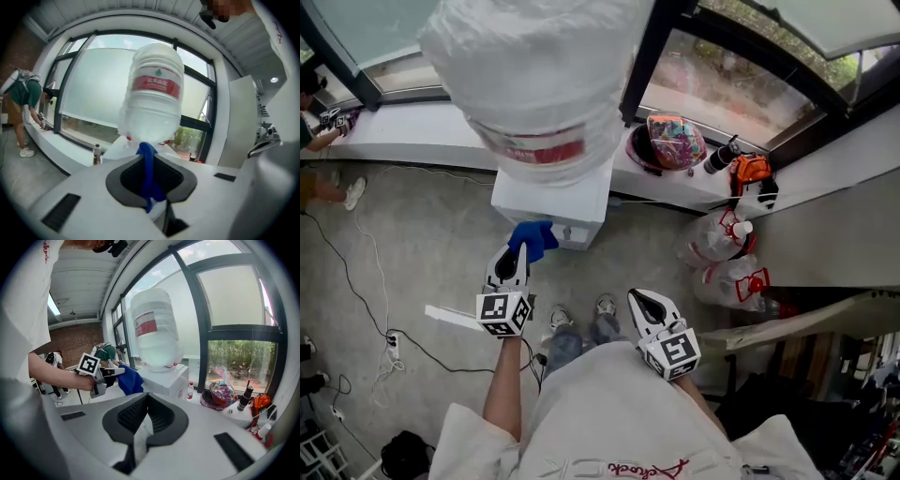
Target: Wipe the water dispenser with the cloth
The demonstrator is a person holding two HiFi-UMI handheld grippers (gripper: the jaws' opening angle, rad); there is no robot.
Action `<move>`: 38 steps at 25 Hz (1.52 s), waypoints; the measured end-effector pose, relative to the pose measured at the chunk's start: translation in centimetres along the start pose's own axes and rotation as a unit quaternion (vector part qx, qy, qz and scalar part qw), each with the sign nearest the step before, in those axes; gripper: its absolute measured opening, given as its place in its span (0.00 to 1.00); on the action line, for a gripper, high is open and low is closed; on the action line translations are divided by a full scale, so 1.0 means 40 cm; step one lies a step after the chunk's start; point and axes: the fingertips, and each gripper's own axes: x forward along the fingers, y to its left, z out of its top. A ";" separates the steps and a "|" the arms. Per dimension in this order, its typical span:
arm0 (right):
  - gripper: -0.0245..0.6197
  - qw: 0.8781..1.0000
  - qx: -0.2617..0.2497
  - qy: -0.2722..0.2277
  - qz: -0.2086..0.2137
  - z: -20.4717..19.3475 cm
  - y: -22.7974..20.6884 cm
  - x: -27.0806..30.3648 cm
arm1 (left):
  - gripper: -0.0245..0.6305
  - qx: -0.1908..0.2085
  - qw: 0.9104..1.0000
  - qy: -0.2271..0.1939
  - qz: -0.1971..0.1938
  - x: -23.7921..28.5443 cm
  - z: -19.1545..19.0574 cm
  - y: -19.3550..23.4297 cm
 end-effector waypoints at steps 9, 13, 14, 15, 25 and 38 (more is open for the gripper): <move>0.06 1.000 -0.007 0.015 -0.013 -0.003 -0.005 -0.008 | 0.11 0.025 0.992 0.068 0.106 0.061 -0.102 0.316; 0.06 1.000 -0.001 0.018 -0.025 -0.011 -0.011 -0.013 | 0.11 0.026 0.992 0.077 0.097 0.126 -0.105 0.323; 0.06 0.999 0.000 0.018 -0.027 -0.011 -0.013 -0.013 | 0.11 0.028 0.992 0.078 0.091 0.141 -0.102 0.311; 0.06 0.999 0.001 0.017 -0.029 -0.009 -0.015 -0.014 | 0.11 0.030 0.993 0.079 0.085 0.153 -0.102 0.297; 0.06 1.000 0.005 0.008 -0.027 -0.002 -0.022 -0.015 | 0.11 0.046 0.995 0.083 0.009 0.197 -0.140 0.071; 0.06 0.998 0.018 0.004 -0.063 -0.030 -0.081 -0.094 | 0.11 0.060 0.987 0.095 -0.111 0.272 -0.202 -0.297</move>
